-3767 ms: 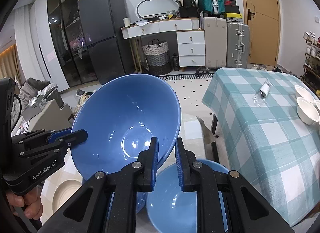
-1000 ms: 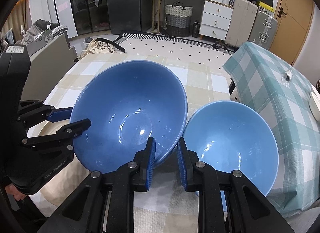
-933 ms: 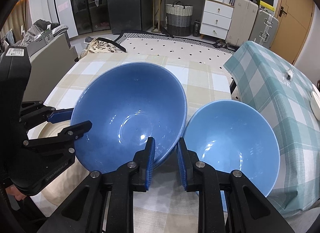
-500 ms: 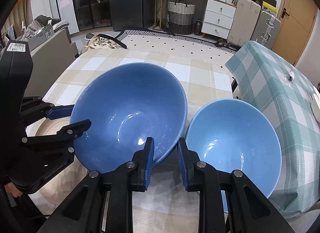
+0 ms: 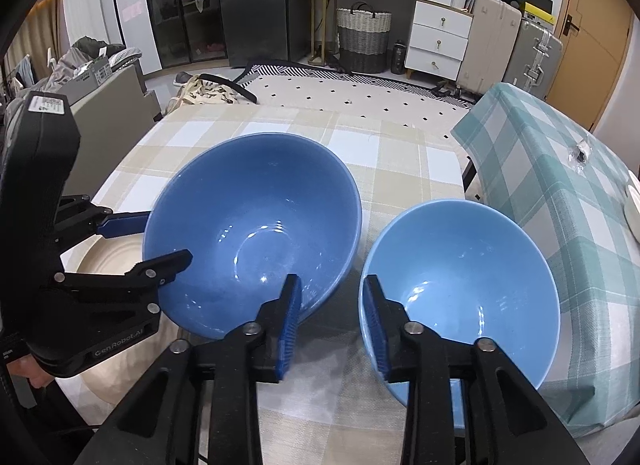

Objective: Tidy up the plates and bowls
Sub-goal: 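Lower the two blue bowls onto the table and open both grippers, then move both grippers back and over the rim of the light blue bowl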

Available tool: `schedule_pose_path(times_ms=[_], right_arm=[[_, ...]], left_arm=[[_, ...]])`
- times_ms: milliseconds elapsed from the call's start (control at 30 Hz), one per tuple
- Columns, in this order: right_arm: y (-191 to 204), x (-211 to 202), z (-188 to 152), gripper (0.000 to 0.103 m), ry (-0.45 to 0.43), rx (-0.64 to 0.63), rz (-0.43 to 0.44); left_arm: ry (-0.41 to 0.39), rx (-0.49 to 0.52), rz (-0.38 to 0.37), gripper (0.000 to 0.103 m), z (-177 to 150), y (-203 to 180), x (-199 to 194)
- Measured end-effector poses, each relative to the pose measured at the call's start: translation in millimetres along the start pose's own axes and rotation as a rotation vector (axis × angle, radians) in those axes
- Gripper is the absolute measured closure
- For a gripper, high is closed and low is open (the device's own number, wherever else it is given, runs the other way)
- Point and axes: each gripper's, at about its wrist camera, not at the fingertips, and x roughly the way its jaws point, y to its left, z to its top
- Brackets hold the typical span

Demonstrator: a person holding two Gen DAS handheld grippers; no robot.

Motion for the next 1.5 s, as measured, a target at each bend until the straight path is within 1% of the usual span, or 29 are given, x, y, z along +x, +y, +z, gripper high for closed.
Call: schedule_pose_path(times_ms=[133,200,233,300,333,367,400,433,500,600,667,833,900,933,967,1000,1167,1267,1500], right_arm=[[1.4,-2.9,-0.5,0.054,-0.012,-0.007,0.014],[1.7,-4.1,-0.6,0.053,-0.017,-0.01,0.016],[2.1,-4.4,-0.9,0.05,-0.018,-0.01,0.017],[1.5,-5.4,-1.1,0.038,-0.022,-0.006,0.023],[1.8,-7.2,-1.5,0.03,-0.028,-0.001,0.025],[1.2,-8.4,-1.2,0.026,-0.035,0.003,0.028],[1.0,-9.6,-0.9,0.024,-0.04,0.005,0.031],[0.8,-11.0,-0.2,0.022,-0.045,0.008,0.035],[-0.5,-13.6,0.3,0.019,-0.055,0.015,0.042],[-1.7,-17.0,1.5,0.015,-0.065,0.024,0.045],[-2.3,-19.7,2.6,0.008,-0.074,0.027,0.042],[-8.9,-31.6,5.1,0.002,-0.117,0.047,0.039],[-13.3,-37.4,5.9,0.001,-0.132,0.056,0.041],[-15.5,-40.8,6.0,0.001,-0.141,0.059,0.038],[-17.9,-43.9,6.3,0.001,-0.148,0.062,0.033],[-20.4,-46.0,6.5,0.001,-0.152,0.065,0.028],[-36.0,-62.3,6.0,0.001,-0.19,0.09,0.01],[-46.7,-71.7,3.9,0.001,-0.209,0.109,-0.004],[-76.2,-86.7,-6.4,0.001,-0.237,0.171,-0.054]], left_arm=[[0.004,-0.016,-0.008,0.051,0.1,2.4,0.6],[0.002,-0.021,-0.008,0.051,0.4,3.1,0.4],[0.002,-0.024,-0.01,0.051,0.5,3.8,-0.1],[-0.004,-0.03,-0.017,0.049,1.0,4.7,-2.2],[-0.009,-0.033,-0.019,0.046,1.1,5.6,-3.9],[-0.013,-0.036,-0.02,0.044,1.6,6.4,-5.5],[-0.016,-0.038,-0.02,0.034,1.7,7.0,-7.3],[-0.024,-0.041,-0.021,0.022,1.7,7.9,-9.5],[-0.042,-0.049,-0.024,0.013,2.1,9.5,-13.1],[-0.049,-0.057,-0.038,0.01,2.4,12.1,-16.8],[-0.062,-0.074,-0.059,0.009,3.7,14.1,-19.7],[-0.118,-0.131,-0.116,0.008,6.9,19.4,-35.9],[-0.137,-0.143,-0.139,0.007,7.6,19.6,-42.7],[-0.145,-0.147,-0.145,0.003,8.2,19.0,-45.4],[-0.16,-0.152,-0.148,0.0,8.4,18.4,-49.0],[-0.178,-0.155,-0.149,0.0,8.7,17.4,-52.6],[-0.209,-0.134,-0.171,0.0,12.5,7.6,-61.6],[-0.209,-0.124,-0.193,0.0,14.5,-0.1,-63.9],[-0.219,-0.077,-0.215,0.0,17.5,-25.7,-68.4]])
